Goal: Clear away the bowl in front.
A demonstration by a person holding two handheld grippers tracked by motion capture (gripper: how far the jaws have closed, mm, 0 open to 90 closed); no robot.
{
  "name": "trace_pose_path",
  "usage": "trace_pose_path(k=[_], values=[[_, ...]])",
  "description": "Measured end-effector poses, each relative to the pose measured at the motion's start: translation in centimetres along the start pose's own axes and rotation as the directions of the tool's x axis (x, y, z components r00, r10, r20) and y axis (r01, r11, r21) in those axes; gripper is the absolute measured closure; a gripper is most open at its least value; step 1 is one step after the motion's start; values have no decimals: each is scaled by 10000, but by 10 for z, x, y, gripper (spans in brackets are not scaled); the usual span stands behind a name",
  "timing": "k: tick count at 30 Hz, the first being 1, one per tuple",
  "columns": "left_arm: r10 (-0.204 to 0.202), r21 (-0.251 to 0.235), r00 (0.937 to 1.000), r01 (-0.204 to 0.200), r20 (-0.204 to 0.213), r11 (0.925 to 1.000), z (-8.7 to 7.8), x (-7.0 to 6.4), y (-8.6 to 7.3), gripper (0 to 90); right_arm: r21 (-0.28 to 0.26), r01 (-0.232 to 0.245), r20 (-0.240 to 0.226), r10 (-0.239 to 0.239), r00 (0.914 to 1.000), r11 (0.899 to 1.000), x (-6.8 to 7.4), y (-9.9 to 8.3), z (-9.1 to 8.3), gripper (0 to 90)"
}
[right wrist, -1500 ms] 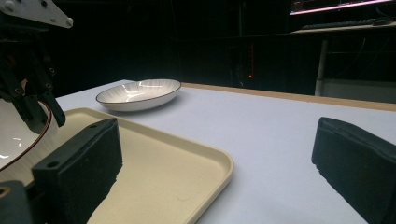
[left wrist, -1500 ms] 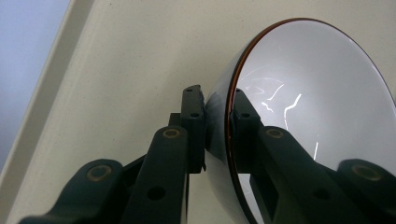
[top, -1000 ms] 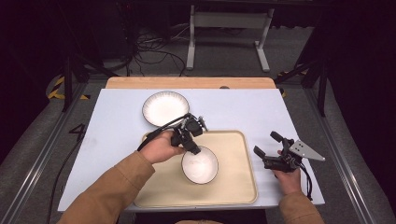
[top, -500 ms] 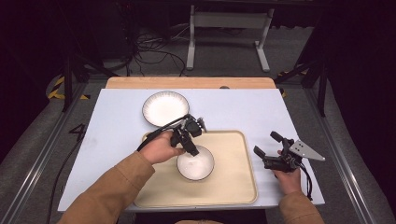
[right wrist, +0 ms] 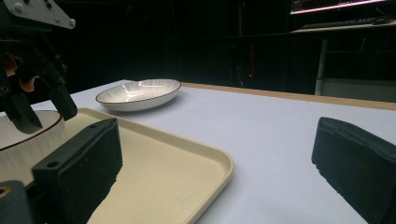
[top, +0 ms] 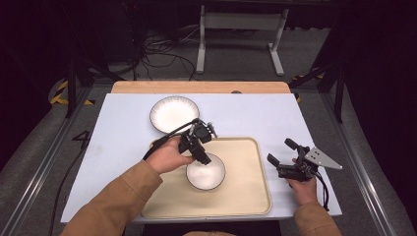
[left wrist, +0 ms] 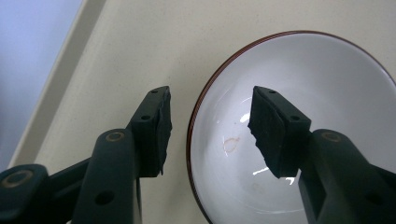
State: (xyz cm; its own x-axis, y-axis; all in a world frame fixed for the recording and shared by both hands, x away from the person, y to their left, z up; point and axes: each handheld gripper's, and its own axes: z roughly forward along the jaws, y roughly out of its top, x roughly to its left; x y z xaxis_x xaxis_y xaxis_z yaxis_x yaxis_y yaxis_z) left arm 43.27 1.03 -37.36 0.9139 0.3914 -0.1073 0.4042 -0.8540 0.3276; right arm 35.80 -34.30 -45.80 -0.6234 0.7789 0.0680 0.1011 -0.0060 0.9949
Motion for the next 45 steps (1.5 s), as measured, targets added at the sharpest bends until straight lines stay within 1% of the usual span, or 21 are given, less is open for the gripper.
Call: trace_pose_path(k=[2, 3, 10, 11, 14, 16, 17, 18, 20, 21, 22, 23, 25, 28, 29, 31, 34, 40, 43, 45], values=[[-15, -62, 10000, 15, 28, 10000, -2, 0, 0, 476, 1, 0, 1, 0, 10000, 10000, 0, 0, 0, 21], [15, -216, 10000, -15, -10, 9998, -4, -1, -1, 476, 0, -2, 1, 2, 10000, 10000, 0, 0, 0, 21], [87, -838, 9998, -100, -158, 9964, -15, -5, -4, 444, 4, 6, 0, -6, 10000, 10000, 0, 0, 0, 21], [87, -838, 9998, -100, -158, 9964, -15, -5, -4, 443, 6, 1, -2, -1, 10000, 10000, 0, 0, 0, 21], [95, -1191, 9997, -121, -222, 9928, -22, -6, -6, 442, 6, 8, 0, -8, 10000, 10000, 0, 0, 0, 21], [85, -1373, 9998, -109, -178, 9905, -25, -7, -7, 441, 8, 3, -5, -3, 10000, 10000, 0, 0, 0, 21], [68, -1541, 9998, -93, -164, 9880, -27, -7, -8, 441, 10, 4, -7, -4, 10000, 10000, 0, 0, 0, 21], [125, -1592, 9998, -152, -180, 9871, -29, -7, -8, 441, 10, 4, -6, -4, 10000, 10000, 0, 0, 0, 21], [86, -1842, 9996, -131, -254, 9828, -33, -9, -9, 440, 10, 2, -8, -2, 10000, 10000, 0, 0, 0, 21], [83, -2009, 9997, -131, -249, 9795, -34, -9, -10, 440, 14, 7, -11, -7, 10000, 10000, 0, 0, 0, 21], [107, -2048, 9996, -157, -255, 9787, -36, -9, -10, 440, 16, 9, -9, -9, 10000, 10000, 0, 0, 0, 21], [41, -2155, 9997, -93, -249, 9765, -37, -9, -11, 439, 17, 12, -12, -12, 10000, 10000, 0, 0, 0, 21], [60, -2456, 9996, -128, -284, 9693, -39, -10, -13, 435, 18, 5, -16, -5, 10000, 10000, 0, 0, 0, 21], [34, -2702, 9994, -130, -357, 9627, -44, -11, -16, 429, 17, 11, -12, -11, 10000, 10000, 0, 0, 0, 21], [42, -2869, 9992, -154, -395, 9578, -44, -11, -17, 428, 21, 18, -20, -18, 10000, 10000, 0, 0, 0, 21], [48, -3080, 9990, -186, -454, 9512, -47, -11, -20, 425, 18, 5, -15, -5, 10000, 10000, 0, 0, 0, 21], [70, -3406, 9978, -289, -655, 9398, -53, -12, -25, 418, 12, -2, -18, 3, 10000, 10000, 0, 0, 0, 21], [-13, -4207, 9952, -403, -979, 9063, -63, -14, -39, 386, -14, -34, -12, 34, 10000, 10000, -1, 0, 0, 21], [75, -4646, 9929, -622, -1186, 8833, -66, -15, -48, 341, -23, -61, -49, 61, 10000, 10000, -1, 0, 0, 21], [17, -4869, 9905, -692, -1377, 8707, -67, -16, -54, 322, -23, -68, -41, 68, 10000, 10000, -1, 0, 0, 21]])
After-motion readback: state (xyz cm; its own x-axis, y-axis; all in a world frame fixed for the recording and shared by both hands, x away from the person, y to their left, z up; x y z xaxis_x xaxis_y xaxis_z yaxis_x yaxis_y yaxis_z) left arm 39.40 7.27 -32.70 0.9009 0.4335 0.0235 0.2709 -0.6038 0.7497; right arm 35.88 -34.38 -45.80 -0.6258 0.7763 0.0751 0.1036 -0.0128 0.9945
